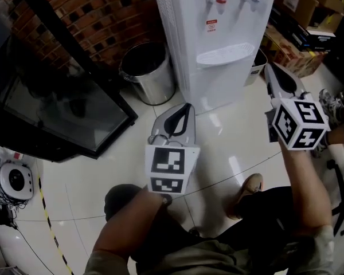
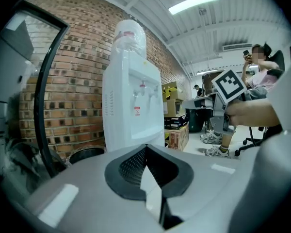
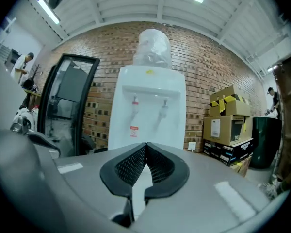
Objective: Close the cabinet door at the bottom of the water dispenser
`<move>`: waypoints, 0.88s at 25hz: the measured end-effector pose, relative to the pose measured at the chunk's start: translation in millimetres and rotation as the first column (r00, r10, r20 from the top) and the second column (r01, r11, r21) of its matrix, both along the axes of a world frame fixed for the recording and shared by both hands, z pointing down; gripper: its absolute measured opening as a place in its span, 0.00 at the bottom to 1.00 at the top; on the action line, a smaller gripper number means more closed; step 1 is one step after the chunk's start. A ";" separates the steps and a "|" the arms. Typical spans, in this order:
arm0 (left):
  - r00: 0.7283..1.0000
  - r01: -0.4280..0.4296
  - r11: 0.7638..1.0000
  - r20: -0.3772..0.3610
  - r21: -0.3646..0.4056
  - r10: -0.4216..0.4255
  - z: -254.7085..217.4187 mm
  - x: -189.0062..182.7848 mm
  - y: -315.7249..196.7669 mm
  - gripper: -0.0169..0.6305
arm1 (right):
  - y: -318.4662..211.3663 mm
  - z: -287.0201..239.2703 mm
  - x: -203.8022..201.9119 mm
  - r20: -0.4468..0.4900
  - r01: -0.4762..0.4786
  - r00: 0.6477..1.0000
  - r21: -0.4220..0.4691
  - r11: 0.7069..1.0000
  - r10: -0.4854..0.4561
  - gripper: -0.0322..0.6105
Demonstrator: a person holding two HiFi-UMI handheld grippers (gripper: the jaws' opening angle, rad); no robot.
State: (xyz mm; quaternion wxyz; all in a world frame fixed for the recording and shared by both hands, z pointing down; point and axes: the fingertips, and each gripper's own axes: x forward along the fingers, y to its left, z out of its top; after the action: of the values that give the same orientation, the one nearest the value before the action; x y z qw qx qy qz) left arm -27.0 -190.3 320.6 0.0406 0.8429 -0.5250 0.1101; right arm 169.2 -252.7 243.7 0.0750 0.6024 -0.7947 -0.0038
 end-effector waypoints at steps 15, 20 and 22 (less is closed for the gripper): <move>1.000 -0.006 0.998 -0.006 0.066 0.006 -35.6 -46.4 102.1 0.03 | 164.8 23.1 -115.1 0.037 0.262 0.965 -0.082 0.962 -0.260 0.05; 1.000 0.000 0.995 0.002 0.099 0.000 -32.3 -31.0 121.9 0.03 | 179.1 31.1 -130.6 -0.007 0.306 0.951 -0.093 0.948 -0.308 0.05; 1.000 0.018 0.995 0.005 0.102 -0.019 -28.0 -29.1 124.9 0.03 | 182.2 32.5 -131.7 -0.016 0.309 0.950 -0.092 0.947 -0.312 0.05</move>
State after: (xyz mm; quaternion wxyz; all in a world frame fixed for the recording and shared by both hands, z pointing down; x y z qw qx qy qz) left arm -56.1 -65.4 292.6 -0.0028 0.8388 -0.5377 0.0853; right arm 37.5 -70.5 276.2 0.1122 0.4658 -0.8777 0.0107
